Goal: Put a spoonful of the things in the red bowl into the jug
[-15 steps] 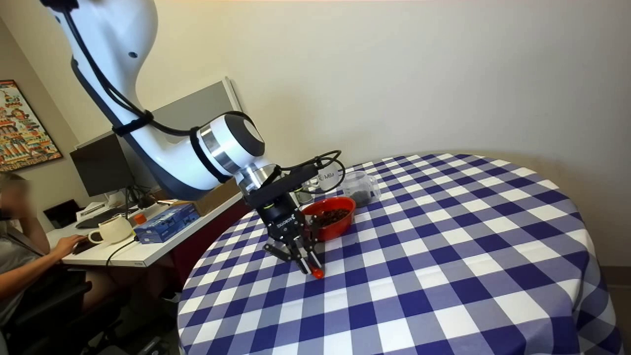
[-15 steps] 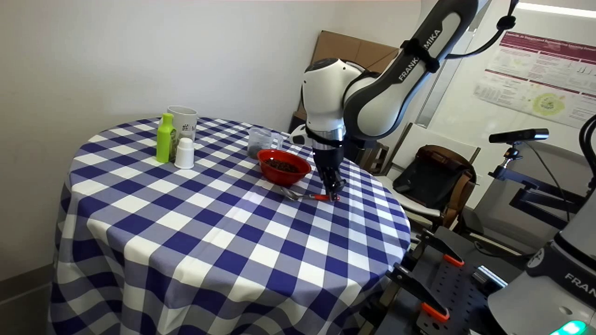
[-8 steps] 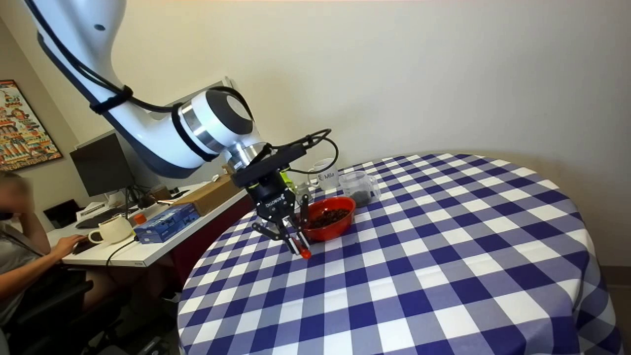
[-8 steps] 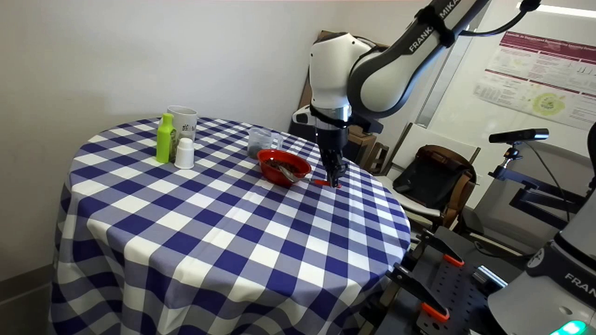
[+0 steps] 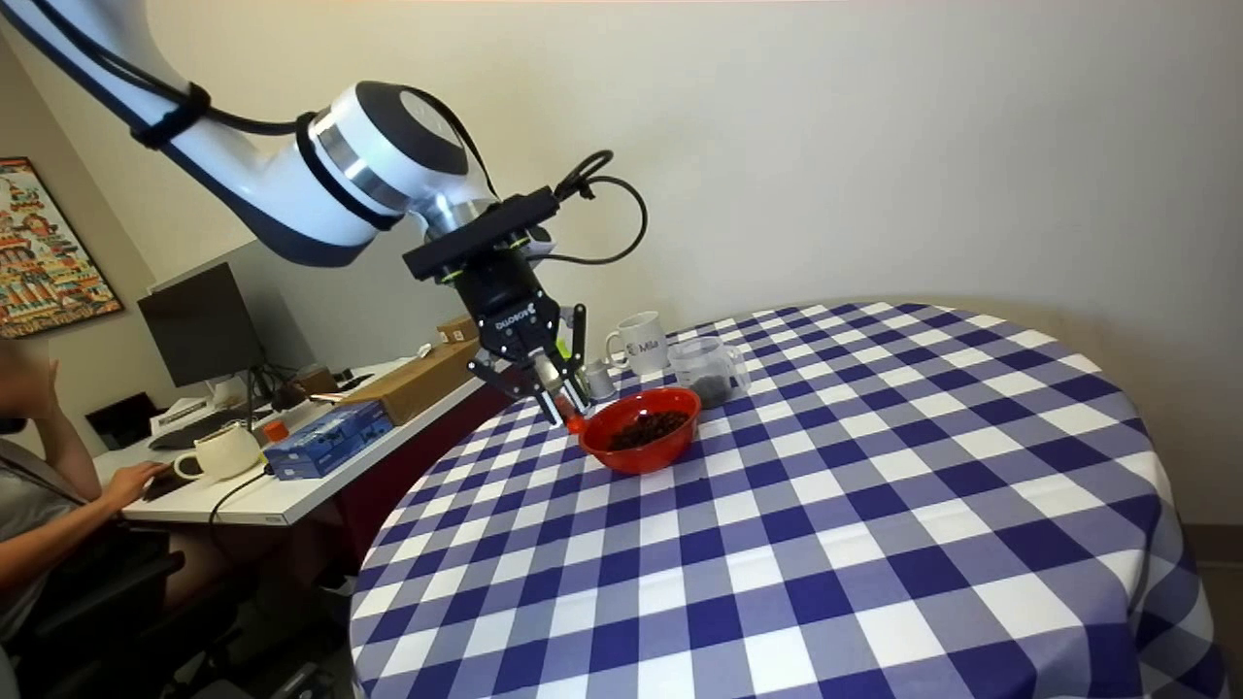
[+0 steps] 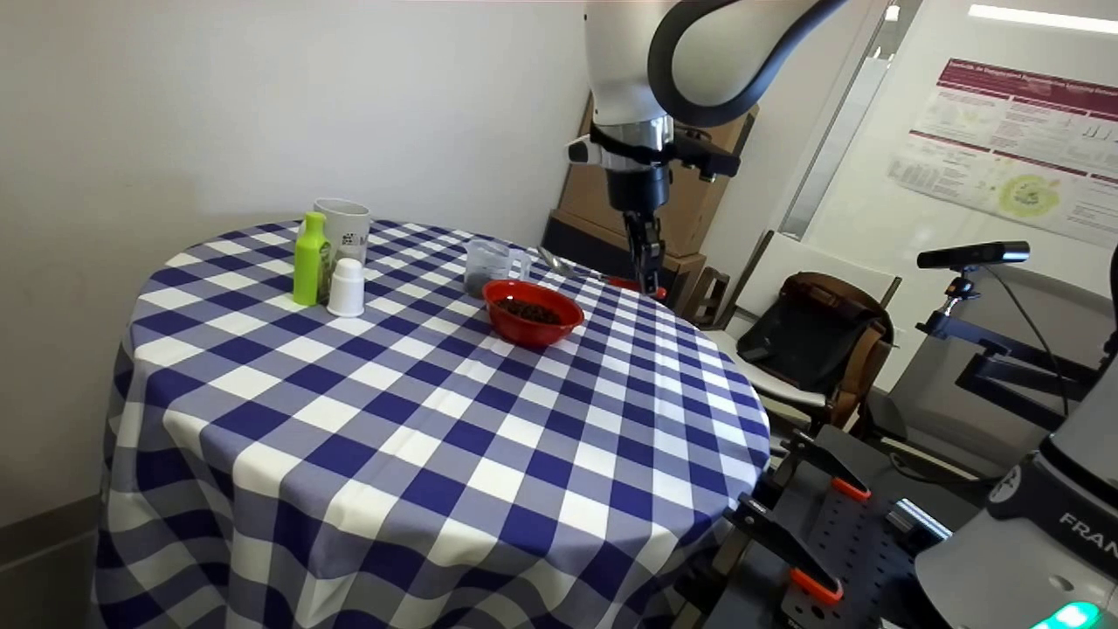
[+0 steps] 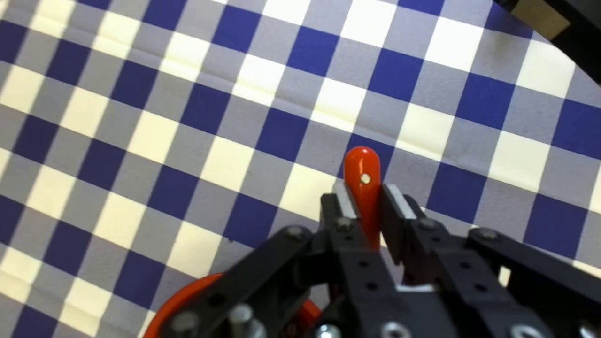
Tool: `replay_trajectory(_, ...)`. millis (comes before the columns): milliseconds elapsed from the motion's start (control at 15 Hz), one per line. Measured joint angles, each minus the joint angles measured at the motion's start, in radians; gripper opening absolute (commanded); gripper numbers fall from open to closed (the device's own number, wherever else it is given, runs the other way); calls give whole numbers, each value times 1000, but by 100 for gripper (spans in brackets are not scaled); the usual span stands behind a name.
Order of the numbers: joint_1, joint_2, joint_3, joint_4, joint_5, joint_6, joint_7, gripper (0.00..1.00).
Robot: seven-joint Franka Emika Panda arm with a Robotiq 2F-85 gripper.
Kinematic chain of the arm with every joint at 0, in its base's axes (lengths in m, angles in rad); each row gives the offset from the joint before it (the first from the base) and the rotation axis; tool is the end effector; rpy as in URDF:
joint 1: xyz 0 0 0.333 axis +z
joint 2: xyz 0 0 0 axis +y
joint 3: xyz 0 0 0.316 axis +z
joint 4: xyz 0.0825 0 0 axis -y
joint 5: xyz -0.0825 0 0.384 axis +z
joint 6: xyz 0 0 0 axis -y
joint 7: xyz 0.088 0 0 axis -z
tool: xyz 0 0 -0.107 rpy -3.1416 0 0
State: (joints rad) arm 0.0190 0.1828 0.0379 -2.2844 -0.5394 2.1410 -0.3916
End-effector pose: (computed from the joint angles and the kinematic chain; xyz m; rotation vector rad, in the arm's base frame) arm 0.4970 0.0066 0.2544 2.5294 1.0985 -0.5300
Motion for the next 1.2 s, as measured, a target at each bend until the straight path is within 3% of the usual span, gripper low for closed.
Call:
replay_trajectory(400,28,58,-8,124,-273,-107,242,5)
replay_trajectory(867,91,261,-9,187,-639,-231,548,5)
replay_trajectory(1200,135,378,-6,220,-837,-302,772,5)
